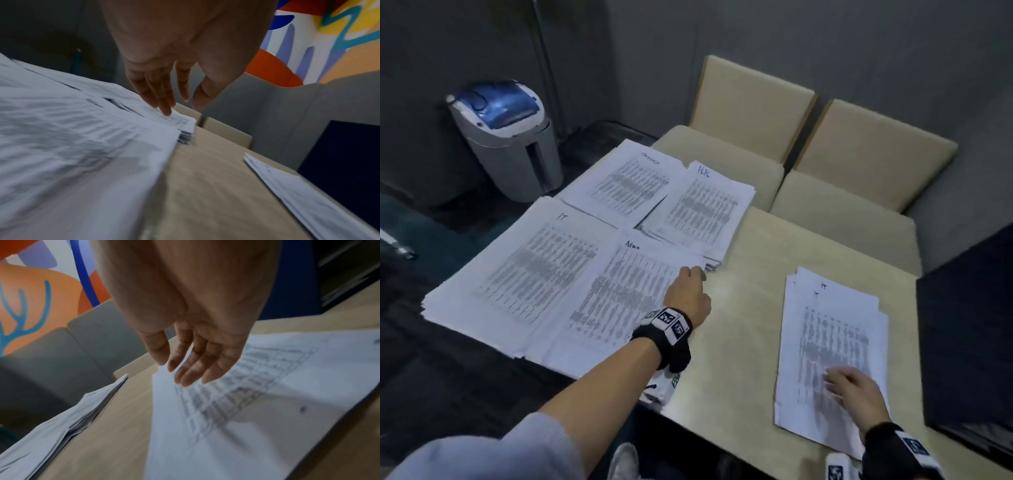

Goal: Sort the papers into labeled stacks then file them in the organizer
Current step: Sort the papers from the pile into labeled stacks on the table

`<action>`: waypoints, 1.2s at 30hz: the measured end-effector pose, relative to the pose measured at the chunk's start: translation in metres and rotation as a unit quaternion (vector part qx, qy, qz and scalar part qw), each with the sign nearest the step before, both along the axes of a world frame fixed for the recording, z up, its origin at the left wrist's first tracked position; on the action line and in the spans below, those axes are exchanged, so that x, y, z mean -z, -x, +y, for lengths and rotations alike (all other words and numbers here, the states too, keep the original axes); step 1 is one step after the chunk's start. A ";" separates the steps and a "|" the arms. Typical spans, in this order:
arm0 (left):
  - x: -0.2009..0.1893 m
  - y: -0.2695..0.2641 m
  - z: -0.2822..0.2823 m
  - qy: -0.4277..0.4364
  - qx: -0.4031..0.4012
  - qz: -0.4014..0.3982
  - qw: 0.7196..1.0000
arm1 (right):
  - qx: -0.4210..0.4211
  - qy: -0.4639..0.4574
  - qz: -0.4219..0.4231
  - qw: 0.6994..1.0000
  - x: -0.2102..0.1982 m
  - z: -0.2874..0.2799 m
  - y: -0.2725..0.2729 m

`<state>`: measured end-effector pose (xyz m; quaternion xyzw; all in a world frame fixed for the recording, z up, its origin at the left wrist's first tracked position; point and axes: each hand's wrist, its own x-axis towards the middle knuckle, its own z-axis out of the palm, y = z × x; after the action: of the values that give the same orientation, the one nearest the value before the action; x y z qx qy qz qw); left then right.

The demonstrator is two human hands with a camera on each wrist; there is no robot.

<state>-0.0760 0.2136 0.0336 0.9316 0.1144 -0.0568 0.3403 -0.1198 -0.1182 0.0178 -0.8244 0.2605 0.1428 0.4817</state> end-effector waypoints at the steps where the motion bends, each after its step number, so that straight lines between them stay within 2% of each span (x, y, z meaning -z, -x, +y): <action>1: 0.000 -0.006 -0.017 0.011 0.015 0.002 1.000 | 0.006 0.016 -0.004 1.000 0.001 -0.014 -0.002; 5: 0.005 -0.026 -0.088 0.048 0.063 0.034 0.996 | 0.013 0.100 -0.002 0.995 0.005 -0.066 -0.015; 8: 0.009 -0.030 -0.136 0.083 0.119 0.108 0.983 | 0.029 0.162 0.018 0.986 0.008 -0.093 -0.028; 10: 0.018 -0.032 -0.160 0.112 0.128 0.148 0.974 | 0.018 0.172 0.026 0.985 0.012 -0.105 -0.038; 13: 0.030 -0.035 -0.189 0.089 0.089 0.163 0.979 | 0.011 0.128 0.037 0.991 0.030 -0.120 -0.051; 17: 0.036 -0.036 -0.208 0.047 0.019 0.162 0.986 | 0.050 0.045 0.025 0.997 0.050 -0.128 -0.062; 19: 0.038 -0.034 -0.210 0.036 -0.005 0.160 0.986 | 0.044 0.067 0.019 0.997 0.048 -0.126 -0.063; 23: 0.043 -0.036 -0.203 0.032 -0.090 0.138 0.986 | -0.005 0.121 -0.060 0.991 0.041 -0.114 -0.061; 26: 0.047 -0.036 -0.196 0.013 -0.102 0.124 0.987 | -0.060 0.103 -0.105 0.987 0.033 -0.115 -0.054; 29: 0.052 -0.037 -0.188 0.005 -0.100 0.105 0.989 | -0.060 0.172 -0.126 0.975 0.027 -0.127 -0.041; 31: 0.052 -0.039 -0.184 -0.023 -0.077 0.098 0.992 | -0.026 0.197 -0.140 0.970 0.023 -0.135 -0.031; 33: 0.048 -0.041 -0.183 -0.085 -0.044 0.095 0.991 | 0.008 0.169 -0.149 0.974 0.020 -0.140 -0.022; 36: 0.033 -0.040 -0.182 -0.236 0.003 0.094 0.967 | 0.067 0.040 -0.135 0.988 0.023 -0.146 -0.019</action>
<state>-0.0364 0.0318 0.0003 0.9762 0.1538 -0.1168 0.0985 -0.1009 -0.2640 -0.0049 -0.8356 0.2531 -0.0128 0.4875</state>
